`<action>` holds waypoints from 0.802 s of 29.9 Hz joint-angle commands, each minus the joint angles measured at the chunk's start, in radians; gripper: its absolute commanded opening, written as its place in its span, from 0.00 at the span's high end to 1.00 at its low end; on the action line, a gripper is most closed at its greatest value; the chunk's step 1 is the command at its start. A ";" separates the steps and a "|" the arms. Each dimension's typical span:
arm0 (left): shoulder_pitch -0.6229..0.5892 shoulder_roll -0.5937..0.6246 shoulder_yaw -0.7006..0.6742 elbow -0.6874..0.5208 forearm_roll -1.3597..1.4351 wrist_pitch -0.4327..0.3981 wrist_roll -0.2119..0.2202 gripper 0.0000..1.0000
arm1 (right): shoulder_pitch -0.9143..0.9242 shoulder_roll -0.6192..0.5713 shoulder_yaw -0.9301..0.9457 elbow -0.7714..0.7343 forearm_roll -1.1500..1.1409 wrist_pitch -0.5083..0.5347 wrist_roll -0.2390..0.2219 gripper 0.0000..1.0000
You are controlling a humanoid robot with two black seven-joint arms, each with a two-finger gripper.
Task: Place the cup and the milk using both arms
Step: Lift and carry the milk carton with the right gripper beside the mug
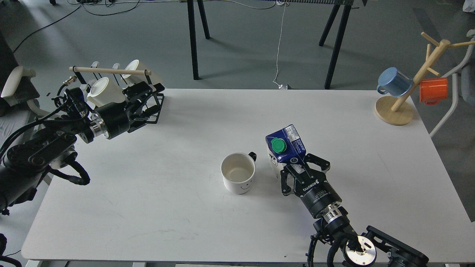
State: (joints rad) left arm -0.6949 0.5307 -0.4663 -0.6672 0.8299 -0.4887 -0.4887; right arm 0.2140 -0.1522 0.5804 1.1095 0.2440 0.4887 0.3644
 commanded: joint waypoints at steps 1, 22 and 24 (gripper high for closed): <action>0.002 0.006 0.000 0.000 0.000 0.000 0.000 0.09 | 0.001 0.008 -0.002 -0.002 -0.011 0.000 -0.001 0.73; 0.002 0.003 0.000 0.001 0.000 0.000 0.000 0.09 | -0.007 0.025 -0.031 -0.033 -0.037 0.000 -0.002 0.62; 0.002 0.003 0.000 0.001 0.000 0.000 0.000 0.09 | -0.005 0.023 -0.042 -0.033 -0.037 0.000 -0.002 0.60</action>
State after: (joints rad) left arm -0.6934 0.5336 -0.4663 -0.6657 0.8299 -0.4887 -0.4884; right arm 0.2062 -0.1282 0.5510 1.0775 0.2072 0.4887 0.3620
